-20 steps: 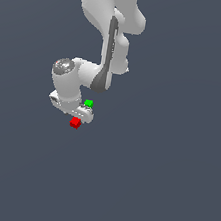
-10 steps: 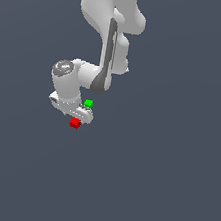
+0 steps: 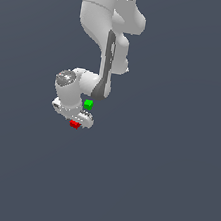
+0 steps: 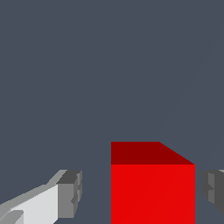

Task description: Stack the red cube on top of the green cube.

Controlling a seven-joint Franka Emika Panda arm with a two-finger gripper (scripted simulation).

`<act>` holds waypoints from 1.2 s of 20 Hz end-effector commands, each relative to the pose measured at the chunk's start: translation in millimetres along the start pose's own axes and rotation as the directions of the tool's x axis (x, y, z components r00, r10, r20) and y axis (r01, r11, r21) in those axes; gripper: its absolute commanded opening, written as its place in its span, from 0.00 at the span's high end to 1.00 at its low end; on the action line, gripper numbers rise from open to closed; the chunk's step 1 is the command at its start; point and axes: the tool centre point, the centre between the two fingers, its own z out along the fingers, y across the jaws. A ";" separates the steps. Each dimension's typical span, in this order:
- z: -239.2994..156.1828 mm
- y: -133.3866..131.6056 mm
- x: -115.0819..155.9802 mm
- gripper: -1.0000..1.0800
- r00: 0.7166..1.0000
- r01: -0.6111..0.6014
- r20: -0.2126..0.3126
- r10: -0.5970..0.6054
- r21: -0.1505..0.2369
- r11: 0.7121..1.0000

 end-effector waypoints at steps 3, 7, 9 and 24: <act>5.9 -0.3 1.2 0.04 1.000 0.001 -0.001 -0.001 0.000 1.000; 5.9 -0.3 1.2 1.00 1.000 0.001 -0.001 -0.001 0.000 1.000; 5.9 -0.3 1.2 1.00 1.000 0.001 -0.001 -0.001 0.000 1.000; -24.7 -0.5 0.1 1.00 1.000 0.001 -0.001 -0.001 0.000 1.000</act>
